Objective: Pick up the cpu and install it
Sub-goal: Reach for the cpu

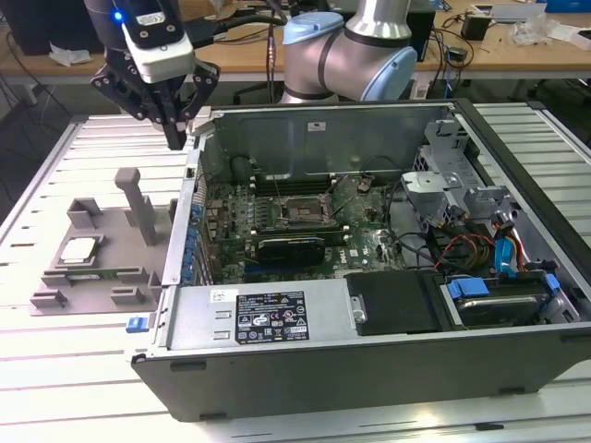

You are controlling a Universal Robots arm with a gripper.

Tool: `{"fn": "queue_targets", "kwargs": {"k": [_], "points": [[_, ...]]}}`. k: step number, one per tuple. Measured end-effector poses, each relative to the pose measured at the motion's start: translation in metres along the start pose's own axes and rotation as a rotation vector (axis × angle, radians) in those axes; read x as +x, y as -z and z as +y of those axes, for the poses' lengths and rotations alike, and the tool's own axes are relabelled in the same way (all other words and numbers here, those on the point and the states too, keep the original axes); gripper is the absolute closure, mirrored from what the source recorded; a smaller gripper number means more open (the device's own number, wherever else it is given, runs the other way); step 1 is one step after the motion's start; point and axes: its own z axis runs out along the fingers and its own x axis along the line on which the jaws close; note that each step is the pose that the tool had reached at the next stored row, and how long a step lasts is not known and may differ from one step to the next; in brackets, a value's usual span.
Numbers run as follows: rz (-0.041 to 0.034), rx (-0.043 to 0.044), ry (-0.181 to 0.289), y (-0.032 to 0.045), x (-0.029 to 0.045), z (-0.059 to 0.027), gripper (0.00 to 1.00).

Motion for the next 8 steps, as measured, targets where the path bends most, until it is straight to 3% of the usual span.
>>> {"fn": "queue_targets", "kwargs": {"k": [1, 3, 8], "points": [[0.0, 0.0001, 0.0, 0.0001, 0.0014, -0.0001, 0.89], [-0.0001, 0.0, -0.001, 0.0003, 0.0115, -0.0009, 0.89], [-0.0001, 0.0001, -0.001, 0.0007, 0.0243, -0.0019, 0.89]]}}
